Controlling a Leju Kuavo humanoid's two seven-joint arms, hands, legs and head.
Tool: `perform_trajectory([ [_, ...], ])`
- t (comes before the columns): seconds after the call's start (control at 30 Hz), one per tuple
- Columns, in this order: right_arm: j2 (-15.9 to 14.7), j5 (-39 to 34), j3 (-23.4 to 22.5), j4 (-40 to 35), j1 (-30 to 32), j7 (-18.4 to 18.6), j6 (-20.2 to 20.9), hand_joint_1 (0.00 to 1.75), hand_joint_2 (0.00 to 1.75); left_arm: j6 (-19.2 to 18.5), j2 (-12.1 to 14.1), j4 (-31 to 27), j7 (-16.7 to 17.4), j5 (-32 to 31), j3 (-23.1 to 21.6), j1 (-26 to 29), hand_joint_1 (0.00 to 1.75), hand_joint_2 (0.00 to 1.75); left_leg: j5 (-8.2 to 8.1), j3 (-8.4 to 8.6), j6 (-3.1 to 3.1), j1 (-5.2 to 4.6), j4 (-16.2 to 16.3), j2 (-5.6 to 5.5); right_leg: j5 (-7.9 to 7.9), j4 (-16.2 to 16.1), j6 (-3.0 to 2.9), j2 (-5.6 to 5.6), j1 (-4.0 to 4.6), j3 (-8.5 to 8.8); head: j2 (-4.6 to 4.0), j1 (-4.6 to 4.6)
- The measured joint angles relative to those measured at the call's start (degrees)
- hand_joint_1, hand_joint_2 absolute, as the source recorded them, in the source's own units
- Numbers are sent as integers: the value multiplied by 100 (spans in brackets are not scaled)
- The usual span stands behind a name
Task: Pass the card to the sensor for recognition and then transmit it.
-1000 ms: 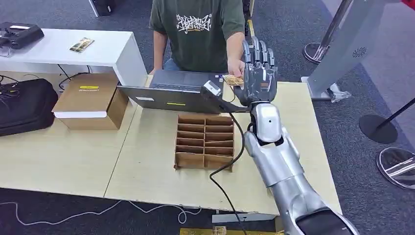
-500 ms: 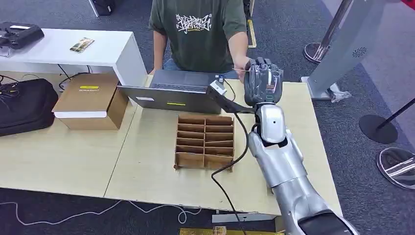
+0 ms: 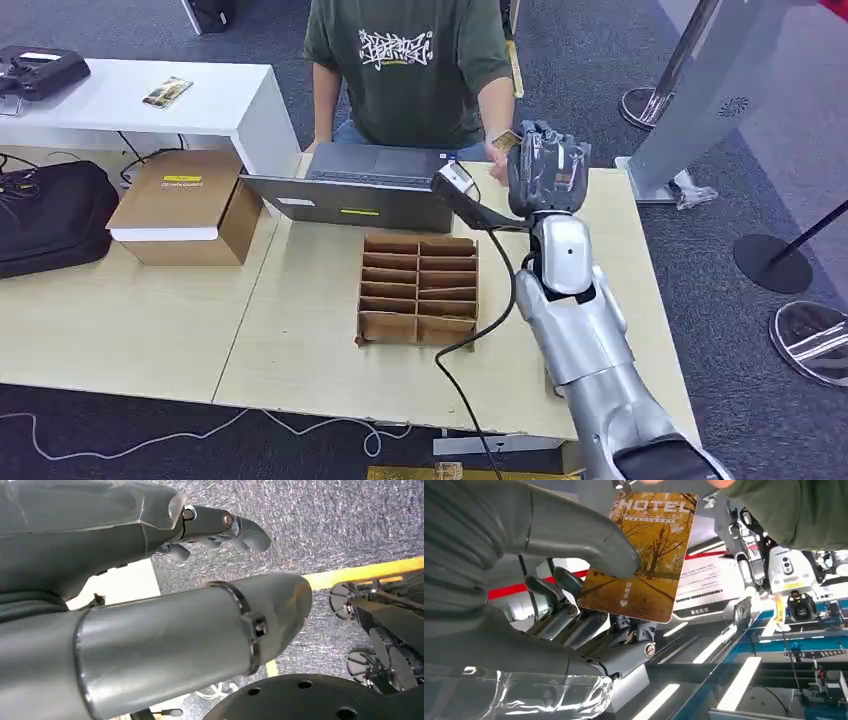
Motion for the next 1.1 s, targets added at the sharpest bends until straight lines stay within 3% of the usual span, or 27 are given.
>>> perform_trajectory([
  [0.1, 0, -123, -22, -13, 18, -50, 61, 175, 175, 0, 0, 0, 0, -50, 11, -6, 0, 0, 0, 0, 0, 0, 0, 0, 0, 0, 0, 0, 0, 0, 0, 0],
  [0.27, 46, -1048, -235, -161, 110, -280, 410, 175, 175, -11, 0, 0, 0, -100, 81, -13, 0, 0, 0, -1, 0, 0, 0, -1, 0, 0, 0, -1, 0, 0, 0, 0],
  [0.57, 127, -2806, -719, -586, 294, -293, 1252, 175, 175, -18, -7, 0, 31, -186, 256, -27, 0, 0, 0, -1, 0, -1, 0, -1, 0, 0, 0, -1, 0, 0, 0, 0],
  [0.77, 114, -3195, -833, -806, 507, -147, 1303, 175, 175, -20, -35, -2, 37, -255, 444, -26, 0, 0, 0, 0, 0, 0, 0, 0, 0, -1, 0, -1, 0, 0, 0, 0],
  [1.1, 50, -3204, -1034, -1322, 1206, -46, 1301, 175, 175, -37, -122, -20, 46, -472, 844, -56, 0, 0, -3, -1, 3, -1, 0, 0, -1, -3, 1, -1, 0, 0, 0, 0],
])
